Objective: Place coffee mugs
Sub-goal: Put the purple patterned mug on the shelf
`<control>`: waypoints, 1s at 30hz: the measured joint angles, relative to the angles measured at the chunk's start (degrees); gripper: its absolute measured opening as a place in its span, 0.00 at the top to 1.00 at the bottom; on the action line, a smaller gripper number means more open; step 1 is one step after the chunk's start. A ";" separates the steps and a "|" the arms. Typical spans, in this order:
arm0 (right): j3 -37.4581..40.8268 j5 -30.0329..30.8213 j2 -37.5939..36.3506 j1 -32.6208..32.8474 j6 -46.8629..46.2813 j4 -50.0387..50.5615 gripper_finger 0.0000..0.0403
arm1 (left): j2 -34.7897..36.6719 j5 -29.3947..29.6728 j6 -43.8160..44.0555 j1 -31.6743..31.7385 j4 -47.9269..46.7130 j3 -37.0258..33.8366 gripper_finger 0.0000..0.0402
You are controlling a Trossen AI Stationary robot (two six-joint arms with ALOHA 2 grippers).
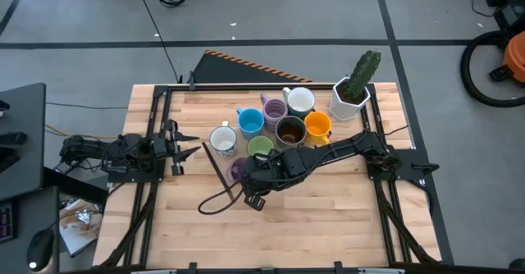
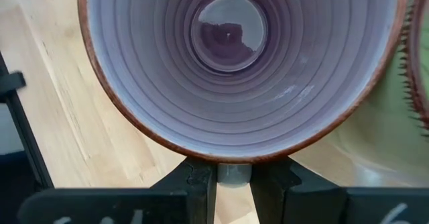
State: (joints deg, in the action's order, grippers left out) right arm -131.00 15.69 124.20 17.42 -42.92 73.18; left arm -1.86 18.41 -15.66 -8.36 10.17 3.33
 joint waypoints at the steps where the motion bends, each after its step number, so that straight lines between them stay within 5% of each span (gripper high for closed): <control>1: 0.00 -0.11 0.00 -0.05 -0.71 -0.14 0.82 | 0.00 0.00 0.00 -0.01 0.00 0.00 0.65; 30: -0.02 -0.79 0.11 -0.82 -3.81 -3.09 0.74 | 0.00 -0.02 1.63 -0.01 -0.19 0.00 0.65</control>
State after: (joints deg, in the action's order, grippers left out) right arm -131.02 14.90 124.31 16.60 -46.73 70.08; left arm -1.85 18.39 -14.03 -8.38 9.98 3.33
